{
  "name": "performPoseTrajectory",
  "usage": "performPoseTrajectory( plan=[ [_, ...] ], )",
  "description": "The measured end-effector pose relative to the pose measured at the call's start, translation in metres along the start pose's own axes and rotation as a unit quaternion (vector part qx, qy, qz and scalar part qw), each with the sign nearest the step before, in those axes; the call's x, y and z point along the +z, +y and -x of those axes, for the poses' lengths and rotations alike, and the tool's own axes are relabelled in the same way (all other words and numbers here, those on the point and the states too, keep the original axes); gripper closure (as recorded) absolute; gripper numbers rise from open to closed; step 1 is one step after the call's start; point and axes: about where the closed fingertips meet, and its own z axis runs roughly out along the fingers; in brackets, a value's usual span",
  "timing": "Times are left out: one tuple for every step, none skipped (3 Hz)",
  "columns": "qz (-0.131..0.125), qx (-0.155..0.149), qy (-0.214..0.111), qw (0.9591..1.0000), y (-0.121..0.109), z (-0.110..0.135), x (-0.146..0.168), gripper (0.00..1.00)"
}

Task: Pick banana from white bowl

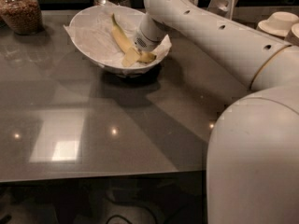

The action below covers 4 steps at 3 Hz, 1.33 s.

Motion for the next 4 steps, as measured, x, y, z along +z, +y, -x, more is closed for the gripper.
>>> performPoseTrajectory(
  plan=[
    [0.001,0.003,0.002,1.0000,-0.002,0.001,-0.003,0.56],
    [0.006,0.013,0.003,0.9999,-0.003,0.001,-0.004,0.79],
    [0.008,0.018,-0.014,0.9997,-0.003,0.006,-0.021,0.99],
    [0.006,0.014,-0.043,0.9990,-0.002,0.015,-0.049,1.00]
  ],
)
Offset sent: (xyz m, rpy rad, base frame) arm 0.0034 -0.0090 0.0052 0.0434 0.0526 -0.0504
